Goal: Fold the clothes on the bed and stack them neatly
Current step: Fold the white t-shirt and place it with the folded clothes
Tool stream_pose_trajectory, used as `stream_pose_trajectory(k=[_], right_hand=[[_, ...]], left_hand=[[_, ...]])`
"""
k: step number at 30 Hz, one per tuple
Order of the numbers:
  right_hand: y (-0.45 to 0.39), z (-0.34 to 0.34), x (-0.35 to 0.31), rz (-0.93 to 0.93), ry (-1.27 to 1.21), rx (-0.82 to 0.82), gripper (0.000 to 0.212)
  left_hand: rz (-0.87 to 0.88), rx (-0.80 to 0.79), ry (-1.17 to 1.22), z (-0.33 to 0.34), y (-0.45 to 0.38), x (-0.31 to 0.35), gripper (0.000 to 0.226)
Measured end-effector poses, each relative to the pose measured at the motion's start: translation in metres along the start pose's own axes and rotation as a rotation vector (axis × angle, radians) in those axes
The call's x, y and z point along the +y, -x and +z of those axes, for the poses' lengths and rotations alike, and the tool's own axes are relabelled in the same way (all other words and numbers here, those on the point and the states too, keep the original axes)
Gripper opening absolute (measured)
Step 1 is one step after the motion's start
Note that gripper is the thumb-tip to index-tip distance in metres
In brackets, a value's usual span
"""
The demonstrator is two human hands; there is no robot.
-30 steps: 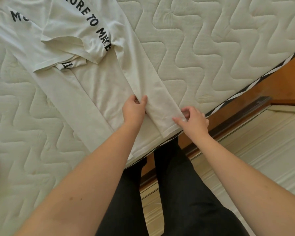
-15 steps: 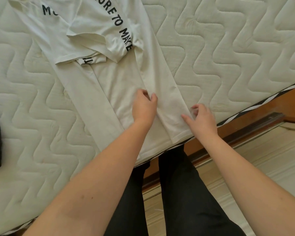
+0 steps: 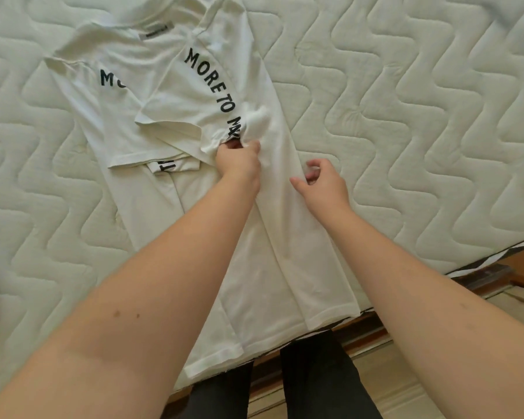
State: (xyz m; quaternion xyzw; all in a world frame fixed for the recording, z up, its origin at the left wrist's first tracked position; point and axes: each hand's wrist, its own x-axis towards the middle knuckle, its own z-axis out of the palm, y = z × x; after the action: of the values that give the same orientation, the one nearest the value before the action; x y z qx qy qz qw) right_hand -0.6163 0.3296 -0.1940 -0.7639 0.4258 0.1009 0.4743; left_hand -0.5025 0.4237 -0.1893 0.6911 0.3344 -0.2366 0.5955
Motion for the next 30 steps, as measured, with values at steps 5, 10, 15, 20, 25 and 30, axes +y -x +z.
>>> stream_pose_trajectory(k=[5, 10, 15, 20, 25, 30], right_hand=[[-0.037, 0.009, -0.031, -0.098, 0.033, 0.013, 0.046], [-0.065, 0.012, -0.057, -0.131, 0.051, 0.018, 0.041], [-0.093, 0.015, -0.085, -0.157, 0.027, -0.002, 0.044], [-0.123, 0.021, -0.113, -0.185, 0.074, 0.006, 0.038], [-0.145, 0.028, -0.132, -0.164, 0.126, 0.033, 0.036], [-0.163, 0.032, -0.154, -0.135, 0.127, 0.045, 0.038]], left_hand=[[0.081, 0.152, -0.166, -0.016, -0.005, -0.021, 0.013], [0.206, 0.102, -0.416, -0.033, -0.003, -0.016, 0.015], [0.581, 0.103, -0.576, -0.043, -0.011, 0.018, 0.025], [0.786, 0.066, -0.726, -0.026, -0.077, 0.081, 0.023], [0.507, 0.108, -1.121, -0.007, -0.150, 0.149, 0.060], [0.482, -0.083, -1.114, -0.013, -0.178, 0.182, 0.029]])
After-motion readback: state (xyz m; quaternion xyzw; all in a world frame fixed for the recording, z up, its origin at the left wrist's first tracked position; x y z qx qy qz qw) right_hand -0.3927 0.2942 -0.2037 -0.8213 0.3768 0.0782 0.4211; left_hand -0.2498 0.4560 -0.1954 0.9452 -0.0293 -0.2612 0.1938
